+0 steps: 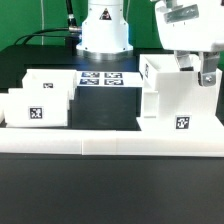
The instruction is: Assemble drawer
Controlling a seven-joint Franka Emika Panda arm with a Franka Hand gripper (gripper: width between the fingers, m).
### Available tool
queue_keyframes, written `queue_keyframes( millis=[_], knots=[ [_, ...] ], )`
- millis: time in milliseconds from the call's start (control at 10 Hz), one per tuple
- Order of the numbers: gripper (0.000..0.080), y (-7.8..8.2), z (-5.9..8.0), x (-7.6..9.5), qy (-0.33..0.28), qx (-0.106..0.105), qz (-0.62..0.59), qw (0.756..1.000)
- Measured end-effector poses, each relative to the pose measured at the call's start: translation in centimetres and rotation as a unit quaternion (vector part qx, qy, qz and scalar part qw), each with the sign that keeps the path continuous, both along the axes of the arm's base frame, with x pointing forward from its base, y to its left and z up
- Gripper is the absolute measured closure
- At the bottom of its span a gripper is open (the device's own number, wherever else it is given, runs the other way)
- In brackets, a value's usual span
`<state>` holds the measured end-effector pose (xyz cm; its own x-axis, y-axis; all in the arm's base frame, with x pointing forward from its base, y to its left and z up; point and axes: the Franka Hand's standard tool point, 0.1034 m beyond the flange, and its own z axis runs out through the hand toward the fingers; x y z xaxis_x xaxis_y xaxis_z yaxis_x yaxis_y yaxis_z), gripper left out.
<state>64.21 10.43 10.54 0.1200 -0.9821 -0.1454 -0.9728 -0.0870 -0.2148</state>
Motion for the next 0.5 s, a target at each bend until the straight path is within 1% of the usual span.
queue_keyframes(
  millis=[100,200,300,400,500],
  knots=[
    [0.0154,0.0,0.0,0.0,-0.001,-0.001,0.007,1.0],
    [0.0154,-0.4,0.8,-0.3,-0.006,-0.008,0.067,0.998],
    [0.0151,-1.1,2.1,-0.8,-0.003,-0.011,0.123,0.992],
    [0.0151,-1.9,3.0,-1.1,-0.001,-0.011,0.162,0.987],
    [0.0151,-2.3,3.4,-0.8,-0.016,-0.009,0.145,0.989]
  ],
)
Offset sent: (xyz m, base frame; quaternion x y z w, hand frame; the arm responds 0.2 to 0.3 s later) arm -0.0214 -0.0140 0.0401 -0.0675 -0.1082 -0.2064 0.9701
